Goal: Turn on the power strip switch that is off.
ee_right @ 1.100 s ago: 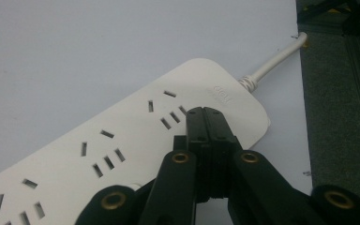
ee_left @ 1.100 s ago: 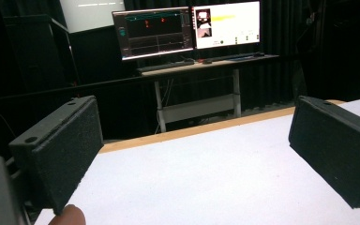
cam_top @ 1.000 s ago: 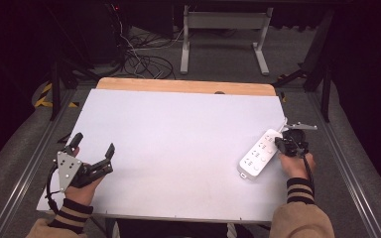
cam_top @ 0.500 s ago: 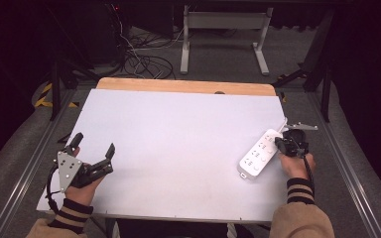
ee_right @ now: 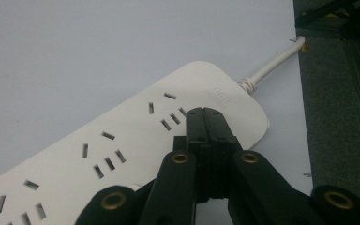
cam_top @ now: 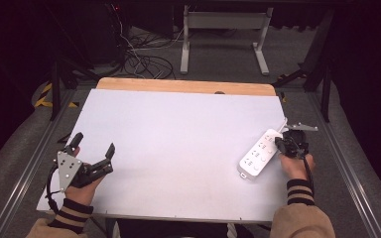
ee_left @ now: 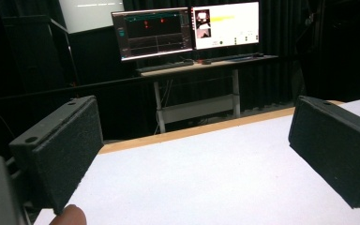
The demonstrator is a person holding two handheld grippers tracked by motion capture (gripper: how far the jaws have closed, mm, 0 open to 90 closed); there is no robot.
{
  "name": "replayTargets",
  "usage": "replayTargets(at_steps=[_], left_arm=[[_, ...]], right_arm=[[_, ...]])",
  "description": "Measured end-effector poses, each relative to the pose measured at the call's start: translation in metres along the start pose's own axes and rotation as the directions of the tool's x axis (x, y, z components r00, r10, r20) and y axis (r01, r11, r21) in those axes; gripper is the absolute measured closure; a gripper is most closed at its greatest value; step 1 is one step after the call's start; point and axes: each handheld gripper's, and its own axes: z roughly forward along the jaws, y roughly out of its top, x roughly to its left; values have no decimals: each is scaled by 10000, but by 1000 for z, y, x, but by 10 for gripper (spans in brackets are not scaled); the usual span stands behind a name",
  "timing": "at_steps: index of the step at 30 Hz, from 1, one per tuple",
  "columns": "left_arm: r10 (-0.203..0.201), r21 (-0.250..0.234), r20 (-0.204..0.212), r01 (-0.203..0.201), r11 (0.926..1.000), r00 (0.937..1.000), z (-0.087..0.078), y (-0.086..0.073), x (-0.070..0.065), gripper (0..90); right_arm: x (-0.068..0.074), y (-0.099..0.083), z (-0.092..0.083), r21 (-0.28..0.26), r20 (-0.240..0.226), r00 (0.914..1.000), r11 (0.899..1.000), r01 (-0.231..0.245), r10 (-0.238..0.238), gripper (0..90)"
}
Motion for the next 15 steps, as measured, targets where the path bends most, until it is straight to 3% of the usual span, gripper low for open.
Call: replayTargets(at_steps=[15], left_arm=[[24, 16, 27, -24, 10000, 10000, 0, 0, 0, 38]], right_arm=[[2, -1, 0, -77, 88, 9998, 9998, 183, -182, 900]])
